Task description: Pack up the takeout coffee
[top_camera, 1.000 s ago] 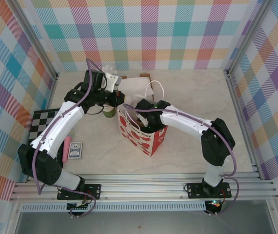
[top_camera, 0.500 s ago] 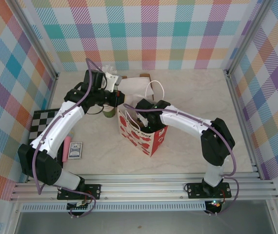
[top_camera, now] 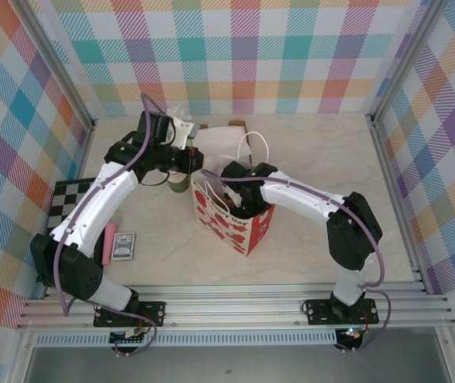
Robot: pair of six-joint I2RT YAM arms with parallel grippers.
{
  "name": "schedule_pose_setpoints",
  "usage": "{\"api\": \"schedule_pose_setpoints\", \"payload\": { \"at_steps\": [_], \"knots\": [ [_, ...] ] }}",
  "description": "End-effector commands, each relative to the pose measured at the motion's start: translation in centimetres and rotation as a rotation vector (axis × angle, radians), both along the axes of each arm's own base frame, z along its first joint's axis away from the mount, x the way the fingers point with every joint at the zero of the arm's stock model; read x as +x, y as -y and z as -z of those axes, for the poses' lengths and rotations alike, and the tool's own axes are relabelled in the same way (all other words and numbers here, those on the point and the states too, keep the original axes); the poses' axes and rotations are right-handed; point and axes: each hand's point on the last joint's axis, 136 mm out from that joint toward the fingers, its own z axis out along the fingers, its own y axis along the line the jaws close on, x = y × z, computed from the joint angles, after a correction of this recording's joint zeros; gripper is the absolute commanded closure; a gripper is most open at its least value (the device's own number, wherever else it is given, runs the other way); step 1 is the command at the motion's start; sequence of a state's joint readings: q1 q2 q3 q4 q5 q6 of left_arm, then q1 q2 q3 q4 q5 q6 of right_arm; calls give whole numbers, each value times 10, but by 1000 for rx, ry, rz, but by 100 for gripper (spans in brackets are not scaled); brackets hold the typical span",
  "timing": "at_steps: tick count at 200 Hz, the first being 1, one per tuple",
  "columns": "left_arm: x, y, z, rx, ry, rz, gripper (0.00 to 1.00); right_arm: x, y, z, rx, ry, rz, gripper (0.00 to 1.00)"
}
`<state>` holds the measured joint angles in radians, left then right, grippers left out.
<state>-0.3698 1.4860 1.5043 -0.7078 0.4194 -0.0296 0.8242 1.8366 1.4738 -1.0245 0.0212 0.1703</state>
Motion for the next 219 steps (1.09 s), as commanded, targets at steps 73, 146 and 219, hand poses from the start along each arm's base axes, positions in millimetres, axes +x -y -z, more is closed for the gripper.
{"api": "schedule_pose_setpoints", "payload": {
  "at_steps": [73, 146, 219],
  "knots": [
    [6, -9, -28, 71, 115, -44, 100, -14, 24, 41, -132, -91, -10, 46],
    [3, -1, -28, 38, 109, -3, 100, -20, 5, 43, -11, -121, -26, 48],
    [1, -1, -26, 37, 122, 5, 100, -16, 12, 47, -62, -118, -8, 47]
  ]
}}
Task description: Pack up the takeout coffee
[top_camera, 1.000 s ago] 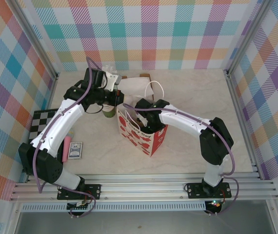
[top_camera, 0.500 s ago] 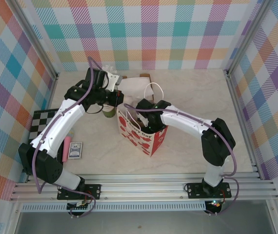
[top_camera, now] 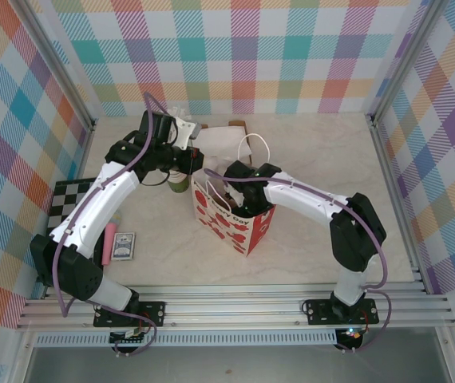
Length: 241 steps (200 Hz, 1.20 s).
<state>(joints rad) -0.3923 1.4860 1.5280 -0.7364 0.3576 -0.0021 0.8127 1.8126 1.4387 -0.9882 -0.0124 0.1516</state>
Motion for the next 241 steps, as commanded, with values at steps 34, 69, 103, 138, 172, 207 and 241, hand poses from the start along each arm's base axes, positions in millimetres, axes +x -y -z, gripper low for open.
{"api": "schedule_pose_setpoints", "payload": {
  "at_steps": [34, 69, 103, 138, 172, 207, 241],
  "knots": [
    [1, 0, -25, -16, 99, 13, 100, -12, 15, 41, -117, -93, -4, 44],
    [-1, 3, -25, -24, 90, 37, 100, -10, 15, 31, -123, -87, 0, 39],
    [-5, 7, -31, -51, 96, 61, 100, -6, 13, 19, -124, -74, 19, 35],
    [-8, 11, -38, -85, 106, 81, 100, 0, 5, -2, -88, -51, 26, 31],
    [-8, 11, -37, -81, 107, 78, 100, 3, 6, -12, -98, -37, 19, 28],
    [-6, 8, -39, -71, 121, 63, 100, 7, 3, -24, -82, -14, 22, 25],
    [-6, 8, -39, -68, 124, 61, 100, 9, 1, -29, -72, -1, 23, 22]
  ]
}}
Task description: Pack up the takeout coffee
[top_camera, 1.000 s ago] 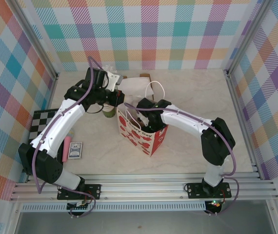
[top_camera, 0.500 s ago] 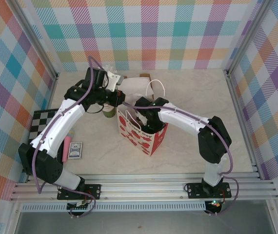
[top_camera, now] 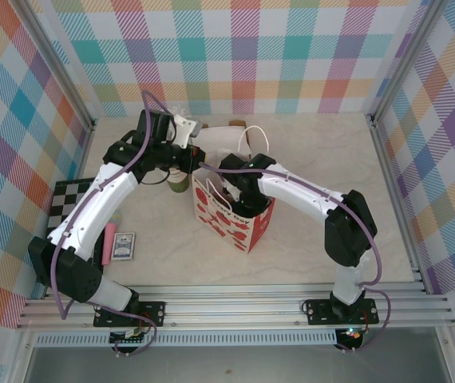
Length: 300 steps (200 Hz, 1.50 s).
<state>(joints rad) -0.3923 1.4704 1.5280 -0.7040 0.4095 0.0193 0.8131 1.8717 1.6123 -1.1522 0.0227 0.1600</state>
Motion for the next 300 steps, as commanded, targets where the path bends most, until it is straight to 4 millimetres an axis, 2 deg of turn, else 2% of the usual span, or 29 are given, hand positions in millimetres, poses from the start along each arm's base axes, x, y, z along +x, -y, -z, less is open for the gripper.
{"api": "schedule_pose_setpoints", "payload": {
  "at_steps": [1, 125, 146, 207, 214, 219, 245, 276, 300],
  "knots": [
    [-3, 0, -25, -28, 79, 9, 100, 2, 1, -6, -12, 9, 11, 22],
    [0, 0, -14, -12, 55, 5, 100, 2, -1, -9, 1, 19, 9, 17],
    [0, 1, -11, -6, 39, 10, 100, 2, 0, -10, 4, 22, 13, 12],
    [0, -1, -11, 4, 42, 9, 100, 2, 0, -11, 3, 27, 14, 9],
    [0, -1, -11, 4, 40, 9, 100, 2, 1, -11, 3, 26, 15, 7],
    [-1, -1, -11, 5, 41, 9, 100, 3, 0, -11, 4, 27, 16, 0],
    [0, -1, -10, 6, 40, 9, 100, 3, -1, -11, 4, 28, 10, 0],
    [-1, -1, -10, 7, 35, 11, 100, 5, -3, -16, 10, 36, 10, 0],
    [-2, 0, -11, 6, 37, 17, 100, 9, -6, -27, 36, 59, 24, 0]
  ]
}}
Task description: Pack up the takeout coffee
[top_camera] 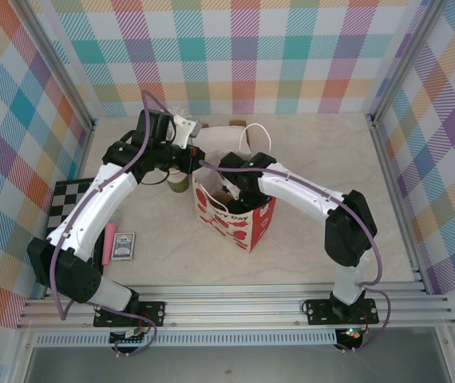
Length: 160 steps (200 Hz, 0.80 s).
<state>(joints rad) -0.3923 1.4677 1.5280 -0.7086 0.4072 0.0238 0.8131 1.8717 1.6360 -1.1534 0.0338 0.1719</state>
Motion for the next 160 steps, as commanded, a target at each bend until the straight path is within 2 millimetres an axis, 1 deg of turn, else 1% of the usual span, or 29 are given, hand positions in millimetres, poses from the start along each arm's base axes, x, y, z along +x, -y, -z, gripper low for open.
{"api": "schedule_pose_setpoints", "payload": {
  "at_steps": [1, 20, 42, 96, 160],
  "knots": [
    [-1, 0, -11, 1, 35, 15, 100, 4, -4, -21, 28, 38, 12, 0],
    [-3, 0, -12, 0, 38, 20, 100, 5, -5, -26, 30, 43, 15, 0],
    [-2, -1, -15, 6, 50, 15, 100, 7, -5, -28, 27, 50, 15, 0],
    [-1, -2, -13, 16, 38, 7, 100, 7, 1, -43, 19, 80, 20, 0],
    [-1, -4, -12, 22, 37, -3, 100, 11, 0, -57, 42, 116, 11, 0]
  ]
}}
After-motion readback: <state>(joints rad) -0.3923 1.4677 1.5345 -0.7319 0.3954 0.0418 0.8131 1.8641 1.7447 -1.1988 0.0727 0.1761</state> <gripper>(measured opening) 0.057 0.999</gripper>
